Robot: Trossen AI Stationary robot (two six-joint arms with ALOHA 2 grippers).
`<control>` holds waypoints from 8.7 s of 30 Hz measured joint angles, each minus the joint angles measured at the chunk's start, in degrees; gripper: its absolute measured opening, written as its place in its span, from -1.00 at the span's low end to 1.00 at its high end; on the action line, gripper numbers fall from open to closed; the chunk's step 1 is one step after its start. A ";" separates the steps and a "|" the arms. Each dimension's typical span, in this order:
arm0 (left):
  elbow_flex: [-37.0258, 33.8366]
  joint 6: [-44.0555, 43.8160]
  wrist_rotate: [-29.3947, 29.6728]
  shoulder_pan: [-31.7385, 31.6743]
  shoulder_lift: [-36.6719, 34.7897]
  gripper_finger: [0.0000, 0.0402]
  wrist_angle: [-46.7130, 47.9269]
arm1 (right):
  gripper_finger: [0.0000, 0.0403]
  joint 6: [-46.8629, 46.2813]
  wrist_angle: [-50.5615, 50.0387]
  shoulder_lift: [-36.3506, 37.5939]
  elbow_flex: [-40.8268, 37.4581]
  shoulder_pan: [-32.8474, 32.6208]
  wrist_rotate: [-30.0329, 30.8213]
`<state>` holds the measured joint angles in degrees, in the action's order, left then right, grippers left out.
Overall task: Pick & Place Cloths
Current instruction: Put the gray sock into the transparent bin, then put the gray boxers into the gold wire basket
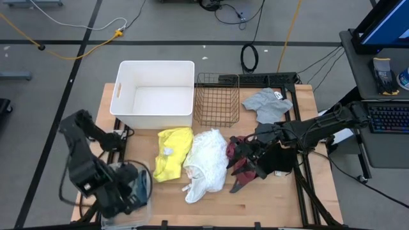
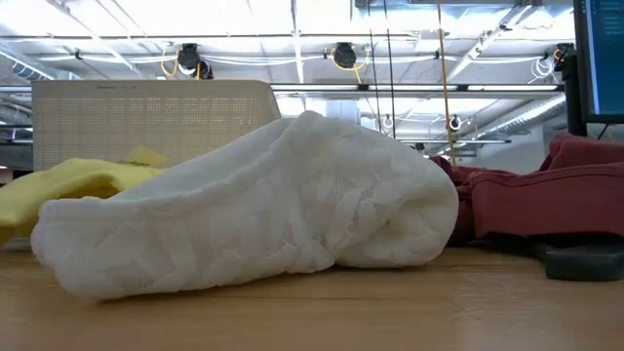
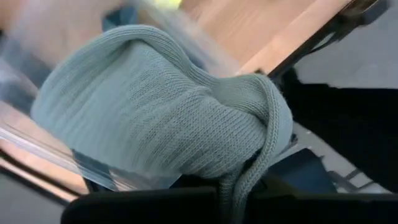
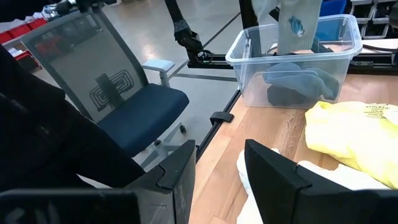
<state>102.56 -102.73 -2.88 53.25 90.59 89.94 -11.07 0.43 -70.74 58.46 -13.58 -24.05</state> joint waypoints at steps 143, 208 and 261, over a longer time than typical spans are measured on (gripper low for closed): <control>-26.02 12.24 60.20 -3.84 -18.30 0.73 -24.18 | -0.34 7.71 -49.52 -13.02 0.00 50.79 37.46; -26.02 9.49 59.79 -4.08 -18.27 0.73 -24.20 | -0.99 4.03 -26.67 -4.07 -17.14 51.05 38.64; -26.02 104.54 58.81 -25.93 -11.64 0.73 -87.75 | -1.00 -18.23 14.30 24.28 -2.03 30.55 8.83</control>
<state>76.53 1.81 55.93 27.32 78.95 2.18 -29.30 14.73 -46.46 56.42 16.97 -15.22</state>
